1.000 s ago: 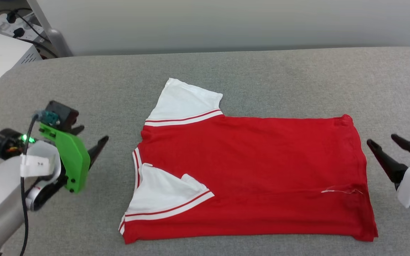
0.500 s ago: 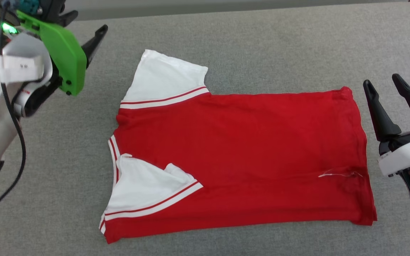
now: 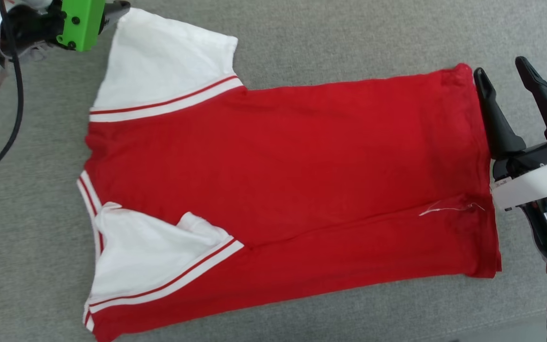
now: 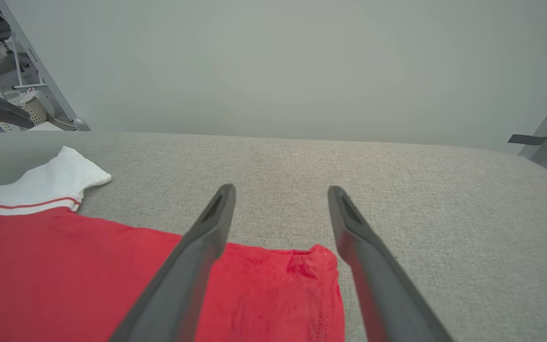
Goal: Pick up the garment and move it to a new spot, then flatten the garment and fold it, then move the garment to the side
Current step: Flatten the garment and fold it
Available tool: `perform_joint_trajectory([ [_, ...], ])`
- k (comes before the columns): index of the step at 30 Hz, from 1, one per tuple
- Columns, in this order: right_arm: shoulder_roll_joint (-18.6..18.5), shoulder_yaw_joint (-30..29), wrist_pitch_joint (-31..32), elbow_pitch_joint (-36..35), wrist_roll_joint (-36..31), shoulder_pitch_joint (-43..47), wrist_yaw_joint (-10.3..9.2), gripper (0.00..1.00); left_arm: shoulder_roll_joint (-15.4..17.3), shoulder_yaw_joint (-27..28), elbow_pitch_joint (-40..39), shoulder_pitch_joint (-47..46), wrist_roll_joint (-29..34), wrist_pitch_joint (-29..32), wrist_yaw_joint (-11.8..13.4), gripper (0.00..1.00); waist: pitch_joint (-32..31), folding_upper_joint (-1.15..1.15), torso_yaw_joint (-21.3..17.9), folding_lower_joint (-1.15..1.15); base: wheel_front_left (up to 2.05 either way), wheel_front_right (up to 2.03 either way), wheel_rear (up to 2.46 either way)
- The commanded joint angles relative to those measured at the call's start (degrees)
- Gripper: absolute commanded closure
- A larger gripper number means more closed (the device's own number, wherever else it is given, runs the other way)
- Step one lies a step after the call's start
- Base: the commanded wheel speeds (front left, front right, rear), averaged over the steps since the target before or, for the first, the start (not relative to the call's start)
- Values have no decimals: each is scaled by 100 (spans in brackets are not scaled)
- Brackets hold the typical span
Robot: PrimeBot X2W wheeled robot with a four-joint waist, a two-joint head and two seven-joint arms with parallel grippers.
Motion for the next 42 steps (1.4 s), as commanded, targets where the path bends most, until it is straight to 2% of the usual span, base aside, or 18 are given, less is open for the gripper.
perform_joint_trajectory([
  [1,35,45,-54,4,-51,-118,-3,0,-29,-47,78,-107,-89,128,-33,0,492,34,-379,-1,0,0,0],
  [11,63,238,-243,214,20,-309,-3,0,22,-420,321,71,-107,679,-49,0,760,34,-532,-1,0,0,0],
  [12,53,240,-254,241,28,-316,-3,0,54,-465,311,114,-110,708,-51,54,748,34,-524,-1,0,0,0],
  [13,39,238,-255,259,38,-322,-3,0,76,-486,295,142,-112,695,-52,100,732,34,-514,-1,0,0,0],
  [19,-137,86,-209,292,-6,-433,-3,0,147,-542,130,234,-119,337,-56,100,506,34,-346,-1,0,0,0],
  [25,-620,1,309,364,-54,-811,-3,0,100,-553,-72,258,-86,-356,-57,100,116,34,-118,-1,0,0,0],
  [31,-1442,341,1517,574,327,-1383,-3,0,81,-716,-431,424,-12,-858,-57,100,-213,34,151,-1,0,0,0],
  [35,-1859,696,2358,784,701,-1788,-3,0,99,-788,-670,521,47,-1143,-58,100,-313,34,305,-1,0,0,0],
  [42,-2147,1280,4010,1358,1508,-2180,-3,0,87,-877,-1028,621,186,-1484,-58,100,-306,34,559,-1,0,0,0],
])
